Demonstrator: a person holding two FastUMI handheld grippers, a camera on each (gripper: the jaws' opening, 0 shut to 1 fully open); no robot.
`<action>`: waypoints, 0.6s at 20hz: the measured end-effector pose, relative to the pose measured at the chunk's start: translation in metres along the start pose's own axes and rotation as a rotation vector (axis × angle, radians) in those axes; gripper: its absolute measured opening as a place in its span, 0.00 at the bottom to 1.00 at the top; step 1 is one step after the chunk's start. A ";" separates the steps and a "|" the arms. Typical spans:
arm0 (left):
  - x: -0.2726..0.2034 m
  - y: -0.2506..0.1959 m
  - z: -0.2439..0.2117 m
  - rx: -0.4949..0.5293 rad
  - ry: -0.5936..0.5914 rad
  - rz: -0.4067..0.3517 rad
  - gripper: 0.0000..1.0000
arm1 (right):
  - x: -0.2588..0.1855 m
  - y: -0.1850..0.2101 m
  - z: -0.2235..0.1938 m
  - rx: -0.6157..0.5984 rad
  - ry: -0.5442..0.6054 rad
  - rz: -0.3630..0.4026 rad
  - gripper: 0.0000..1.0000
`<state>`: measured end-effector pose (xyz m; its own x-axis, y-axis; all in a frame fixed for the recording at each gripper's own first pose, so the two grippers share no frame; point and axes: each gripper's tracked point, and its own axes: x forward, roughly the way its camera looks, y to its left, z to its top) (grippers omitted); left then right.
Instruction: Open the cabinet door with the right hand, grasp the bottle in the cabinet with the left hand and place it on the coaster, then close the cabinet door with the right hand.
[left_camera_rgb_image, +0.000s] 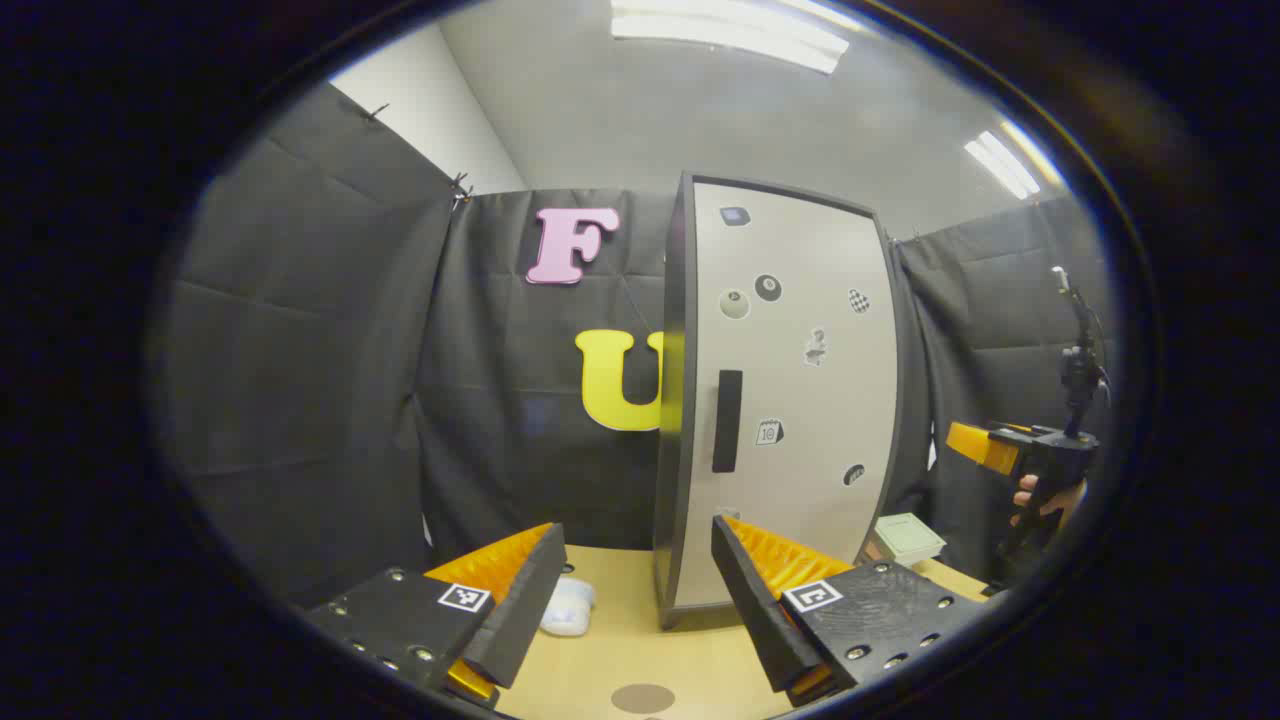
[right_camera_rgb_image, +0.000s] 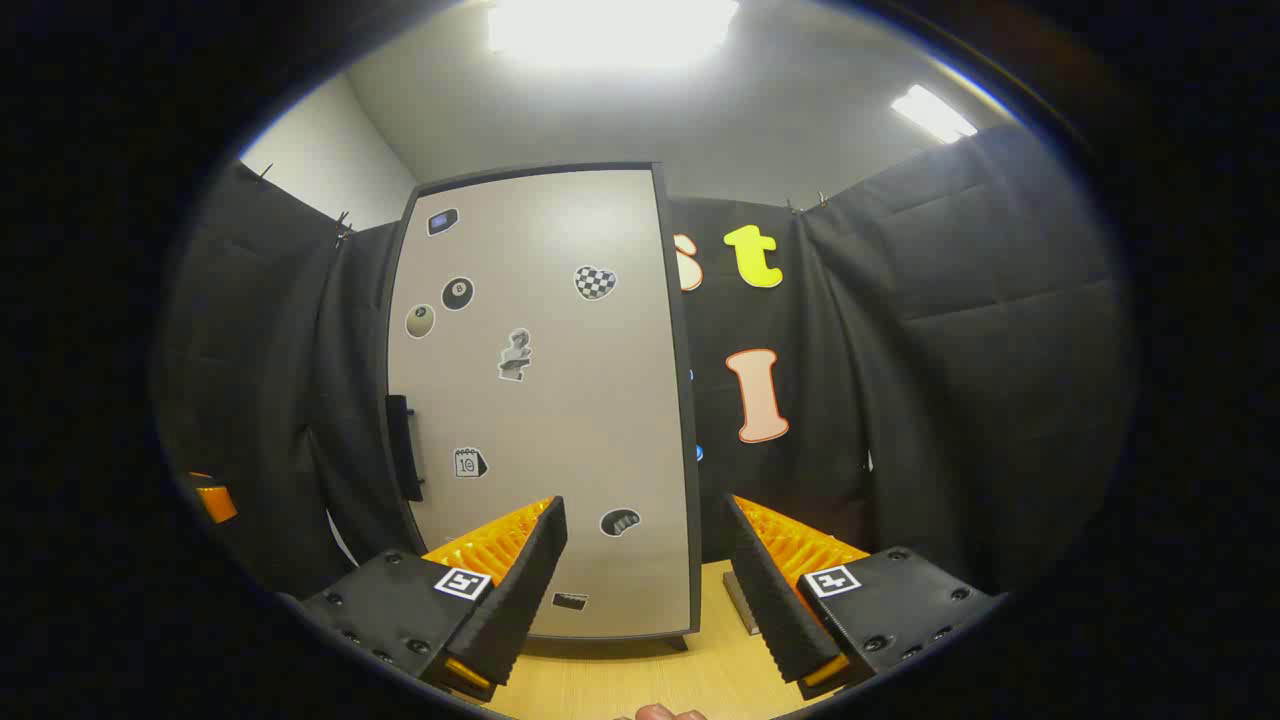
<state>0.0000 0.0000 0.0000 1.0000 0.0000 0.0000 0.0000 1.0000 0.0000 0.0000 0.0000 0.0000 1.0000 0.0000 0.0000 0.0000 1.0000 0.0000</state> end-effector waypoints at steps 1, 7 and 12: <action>-0.002 0.002 -0.004 -0.006 0.007 0.006 0.90 | 0.002 0.003 -0.001 -0.003 0.007 0.011 0.98; -0.002 0.018 -0.016 -0.028 0.028 0.048 0.89 | 0.005 0.011 -0.005 -0.019 0.019 0.025 0.98; 0.000 0.027 -0.022 -0.037 0.039 0.068 0.89 | 0.005 0.010 -0.005 -0.013 0.022 0.019 0.98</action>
<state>-0.0003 0.0269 -0.0223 0.9969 0.0670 -0.0407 -0.0684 0.9970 -0.0356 0.0051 0.0100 -0.0054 0.9996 0.0186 -0.0220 -0.0188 0.9997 -0.0129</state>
